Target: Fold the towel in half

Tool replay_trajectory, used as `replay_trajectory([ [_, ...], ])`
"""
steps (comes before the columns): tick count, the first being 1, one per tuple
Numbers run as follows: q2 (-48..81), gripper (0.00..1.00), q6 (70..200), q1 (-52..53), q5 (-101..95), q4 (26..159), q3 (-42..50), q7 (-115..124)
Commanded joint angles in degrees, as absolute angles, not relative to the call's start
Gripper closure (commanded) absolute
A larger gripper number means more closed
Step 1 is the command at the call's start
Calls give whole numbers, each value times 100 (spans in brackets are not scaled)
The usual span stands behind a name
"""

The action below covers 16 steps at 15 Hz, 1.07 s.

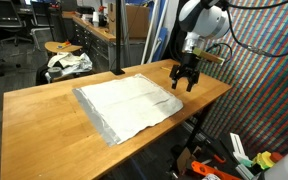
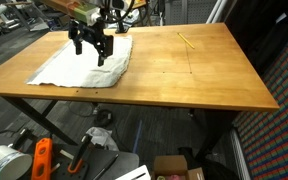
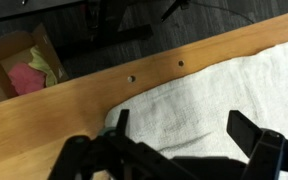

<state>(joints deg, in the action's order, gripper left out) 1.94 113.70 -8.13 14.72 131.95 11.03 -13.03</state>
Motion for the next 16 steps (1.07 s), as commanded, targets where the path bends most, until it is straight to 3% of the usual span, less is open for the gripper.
replay_trajectory([
  [1, 476, 0, 11708, -1025, 1817, 13088, 1118, -1606],
  [16, 1952, 0, 12349, -1646, 3315, 12213, 819, -2591],
])
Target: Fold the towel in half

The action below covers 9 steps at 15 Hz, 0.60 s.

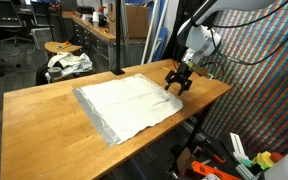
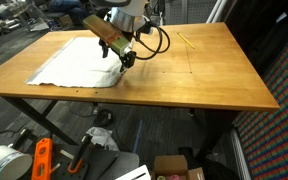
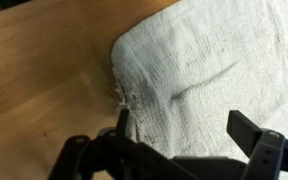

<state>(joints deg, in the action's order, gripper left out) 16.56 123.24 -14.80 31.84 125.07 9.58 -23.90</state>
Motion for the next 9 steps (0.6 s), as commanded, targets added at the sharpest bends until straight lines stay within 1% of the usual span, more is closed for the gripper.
replay_trajectory([
  [1, 2016, 0, 12367, -1687, 3312, 12181, 803, -2622],
  [5, 2142, 0, 12401, -1809, 3130, 12236, 785, -2761],
  [9, 2008, 0, 11654, -1961, 3166, 12421, 646, -3324],
])
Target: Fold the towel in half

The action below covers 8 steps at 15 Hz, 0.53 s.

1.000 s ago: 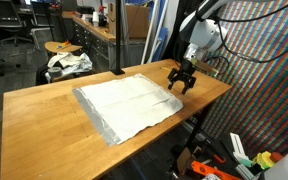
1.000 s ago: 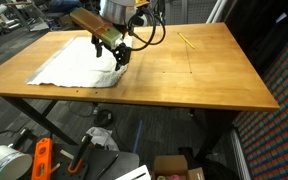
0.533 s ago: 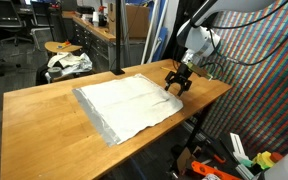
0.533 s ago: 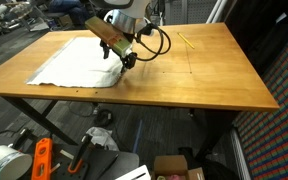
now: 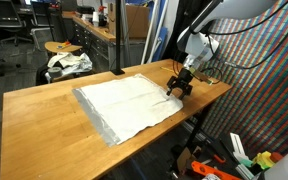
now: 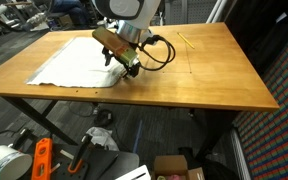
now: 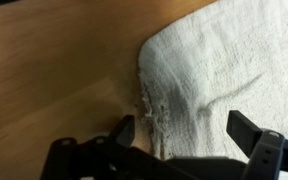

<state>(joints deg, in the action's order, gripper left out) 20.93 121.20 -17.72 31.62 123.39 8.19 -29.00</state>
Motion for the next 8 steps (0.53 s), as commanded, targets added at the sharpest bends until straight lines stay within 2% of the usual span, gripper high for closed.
replay_trajectory([
  [1, 1962, 0, 11521, -1988, 3259, 12484, 598, -3506],
  [8, 1813, 0, 11377, -1994, 4861, 12881, 505, -4627],
])
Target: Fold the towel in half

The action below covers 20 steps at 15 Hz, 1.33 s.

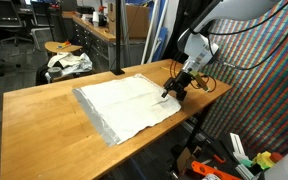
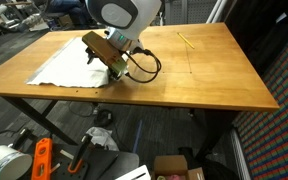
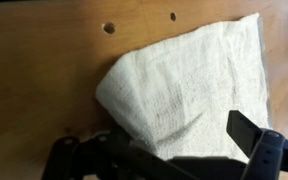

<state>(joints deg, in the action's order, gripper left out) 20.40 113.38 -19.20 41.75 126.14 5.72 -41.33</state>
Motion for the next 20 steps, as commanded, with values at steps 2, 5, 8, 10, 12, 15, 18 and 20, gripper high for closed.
replay_trajectory([
  [2, 1842, 0, 11457, -1931, 5294, 12907, 569, -4908],
  [5, 1892, 0, 11586, -1847, 5576, 12866, 676, -5081],
  [8, 1908, 0, 11985, -1697, 5288, 12852, 809, -5004],
  [10, 1895, 0, 12404, -1595, 5047, 12918, 858, -4950],
  [12, 1859, 0, 12774, -1485, 4648, 13039, 887, -4852],
  [15, 1794, 0, 13077, -1403, 4028, 13168, 858, -4679],
  [18, 1686, 26, 13105, -1400, 3222, 13289, 847, -4421],
  [20, 1621, 42, 13016, -1450, 2763, 13301, 810, -4283],
])
